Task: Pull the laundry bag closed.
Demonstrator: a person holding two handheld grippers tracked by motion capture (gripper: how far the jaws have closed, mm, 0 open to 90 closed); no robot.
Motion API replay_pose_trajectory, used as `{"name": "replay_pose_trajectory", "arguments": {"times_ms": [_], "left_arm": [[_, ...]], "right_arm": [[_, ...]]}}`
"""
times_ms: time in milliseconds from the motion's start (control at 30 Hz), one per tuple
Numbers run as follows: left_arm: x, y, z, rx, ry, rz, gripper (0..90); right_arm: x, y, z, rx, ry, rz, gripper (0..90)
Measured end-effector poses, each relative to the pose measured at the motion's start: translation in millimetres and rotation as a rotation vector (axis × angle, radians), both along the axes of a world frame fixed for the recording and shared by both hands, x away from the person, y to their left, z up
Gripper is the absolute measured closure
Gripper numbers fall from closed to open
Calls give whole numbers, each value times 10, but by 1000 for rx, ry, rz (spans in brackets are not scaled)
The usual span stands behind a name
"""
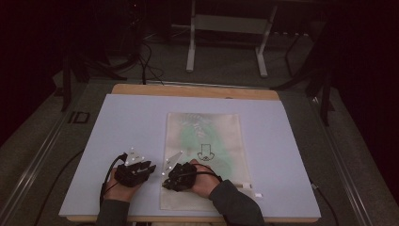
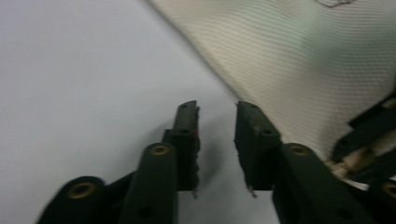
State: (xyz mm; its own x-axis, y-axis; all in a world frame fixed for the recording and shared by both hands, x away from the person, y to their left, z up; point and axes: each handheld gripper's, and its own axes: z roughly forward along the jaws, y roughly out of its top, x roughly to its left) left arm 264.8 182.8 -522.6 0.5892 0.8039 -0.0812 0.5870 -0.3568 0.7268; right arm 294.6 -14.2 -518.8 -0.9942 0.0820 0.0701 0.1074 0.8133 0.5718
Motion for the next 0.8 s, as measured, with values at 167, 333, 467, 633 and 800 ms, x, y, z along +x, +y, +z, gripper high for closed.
{"name": "replay_pose_trajectory", "arguments": {"times_ms": [167,333,467,633,800], "left_arm": [[-6,-44,8,-18,14,-34,881],[-23,-152,-6,-35,38,-84,884],[-27,-220,-20,-22,49,-111,883],[-27,-261,-41,-9,62,-122,878],[-26,-259,-45,-17,72,-122,867]], "right_arm": [[-30,14,1,-8,-30,3,817],[-41,7,-3,-5,-36,-2,817],[-52,3,-7,-2,-38,-8,817],[-57,2,-10,1,-40,-10,817],[-56,-3,-11,3,-39,-10,817]]}}
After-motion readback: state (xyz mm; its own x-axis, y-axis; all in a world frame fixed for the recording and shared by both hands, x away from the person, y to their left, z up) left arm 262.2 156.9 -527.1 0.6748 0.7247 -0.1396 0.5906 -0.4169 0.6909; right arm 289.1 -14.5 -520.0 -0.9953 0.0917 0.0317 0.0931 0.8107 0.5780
